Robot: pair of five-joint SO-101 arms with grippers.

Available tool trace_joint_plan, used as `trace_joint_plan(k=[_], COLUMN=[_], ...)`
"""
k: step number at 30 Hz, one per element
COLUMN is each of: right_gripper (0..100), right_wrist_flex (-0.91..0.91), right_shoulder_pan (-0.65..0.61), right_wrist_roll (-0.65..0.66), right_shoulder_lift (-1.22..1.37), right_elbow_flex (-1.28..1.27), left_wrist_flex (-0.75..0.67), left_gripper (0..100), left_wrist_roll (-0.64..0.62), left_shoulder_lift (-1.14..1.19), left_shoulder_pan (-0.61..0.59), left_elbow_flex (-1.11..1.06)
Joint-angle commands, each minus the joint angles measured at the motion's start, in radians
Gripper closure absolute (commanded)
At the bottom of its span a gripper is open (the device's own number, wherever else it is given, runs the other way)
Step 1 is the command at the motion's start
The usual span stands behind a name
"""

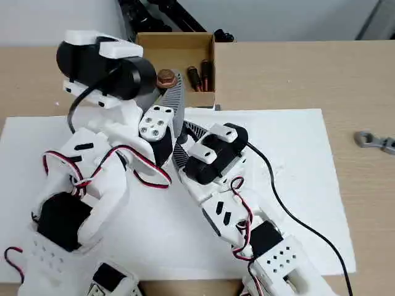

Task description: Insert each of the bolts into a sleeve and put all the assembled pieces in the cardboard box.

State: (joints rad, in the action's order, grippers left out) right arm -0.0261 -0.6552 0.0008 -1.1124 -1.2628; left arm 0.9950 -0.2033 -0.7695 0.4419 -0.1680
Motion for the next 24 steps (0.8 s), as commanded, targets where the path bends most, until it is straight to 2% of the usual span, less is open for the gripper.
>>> trace_joint_plan(k=[1,13,20,24], right_gripper=[99.5,99.5,99.5,99.5], right_wrist_flex=[0.025,0.024,0.031,0.033], right_shoulder_pan=[-0.005,-0.004,-0.005,-0.005], right_wrist_roll=[0.014,0.008,0.006,-0.026], right_shoulder_lift=[0.002,0.002,0.002,0.002], right_elbow_flex=[0.008,0.008,-0.018,-0.017], left_wrist_flex=[0.005,0.035,-0.103,-0.158], left_gripper=[100,100,100,100], left_wrist_roll=[-0.006,-0.008,-0.008,-0.074], left_shoulder_lift=[-0.008,-0.008,-0.006,-0.006], left_shoulder_pan=[0.000,0.026,0.025,0.023], left_elbow_flex=[0.050,0.050,-0.027,-0.085])
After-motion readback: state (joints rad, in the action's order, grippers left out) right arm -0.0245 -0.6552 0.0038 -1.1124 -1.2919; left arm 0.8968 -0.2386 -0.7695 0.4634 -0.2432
